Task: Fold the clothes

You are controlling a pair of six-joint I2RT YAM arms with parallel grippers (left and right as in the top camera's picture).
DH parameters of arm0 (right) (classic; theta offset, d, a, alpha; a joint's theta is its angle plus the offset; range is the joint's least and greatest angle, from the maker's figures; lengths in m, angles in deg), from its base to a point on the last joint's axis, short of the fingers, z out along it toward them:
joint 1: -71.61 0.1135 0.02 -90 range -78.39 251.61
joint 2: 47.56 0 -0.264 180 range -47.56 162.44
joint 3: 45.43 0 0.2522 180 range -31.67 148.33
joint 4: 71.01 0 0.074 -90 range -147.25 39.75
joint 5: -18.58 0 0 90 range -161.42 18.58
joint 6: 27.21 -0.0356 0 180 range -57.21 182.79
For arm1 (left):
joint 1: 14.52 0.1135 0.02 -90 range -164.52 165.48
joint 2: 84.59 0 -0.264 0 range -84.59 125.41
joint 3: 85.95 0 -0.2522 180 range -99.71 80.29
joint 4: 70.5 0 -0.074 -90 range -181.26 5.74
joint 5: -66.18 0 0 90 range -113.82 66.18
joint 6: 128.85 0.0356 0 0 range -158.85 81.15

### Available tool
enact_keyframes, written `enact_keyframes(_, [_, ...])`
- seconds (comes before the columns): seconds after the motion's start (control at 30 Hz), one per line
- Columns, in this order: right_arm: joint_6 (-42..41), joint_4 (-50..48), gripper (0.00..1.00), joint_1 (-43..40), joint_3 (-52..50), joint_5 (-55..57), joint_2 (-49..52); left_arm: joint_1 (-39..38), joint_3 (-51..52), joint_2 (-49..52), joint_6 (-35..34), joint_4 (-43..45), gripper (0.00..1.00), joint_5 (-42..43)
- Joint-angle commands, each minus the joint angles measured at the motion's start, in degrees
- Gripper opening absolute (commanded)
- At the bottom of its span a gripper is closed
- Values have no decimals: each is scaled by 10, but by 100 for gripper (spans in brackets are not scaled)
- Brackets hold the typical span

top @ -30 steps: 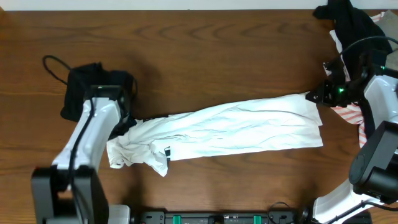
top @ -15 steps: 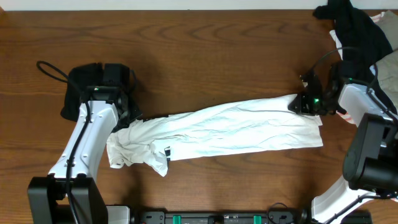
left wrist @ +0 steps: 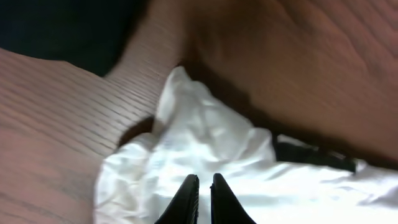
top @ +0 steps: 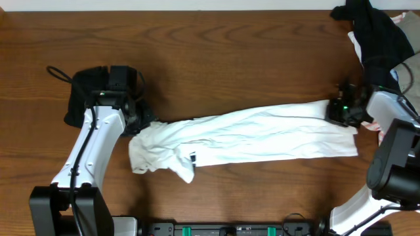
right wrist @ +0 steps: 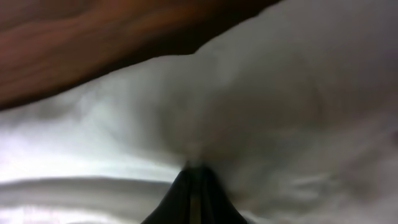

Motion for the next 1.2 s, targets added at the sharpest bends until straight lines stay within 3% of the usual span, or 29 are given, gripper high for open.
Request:
enact_keyframes(0.0, [-36, 1, 8, -32, -8, 85, 12, -16, 3, 3, 53, -13, 10, 60])
enact_keyframes(0.1, [-36, 1, 8, -38, -8, 77, 12, -44, 3, 3, 121, -35, 11, 108])
enact_keyframes(0.27, [-36, 0, 9, -37, -8, 73, 12, -122, 3, 3, 196, -62, 17, 111])
enact_keyframes(0.4, [-36, 1, 10, -36, -8, 73, 12, -182, 3, 3, 195, -71, 32, 108])
enact_keyframes(0.63, [-36, 5, 11, -36, -8, 73, 12, -220, 28, 3, 164, -113, 37, 108])
enact_keyframes(0.9, [-36, 10, 11, -36, -8, 68, 12, -221, 80, 6, 134, -42, 50, 108])
enact_keyframes(1.17, [-36, 13, 11, -36, -8, 58, 12, -221, 105, 47, 117, 15, 53, 110])
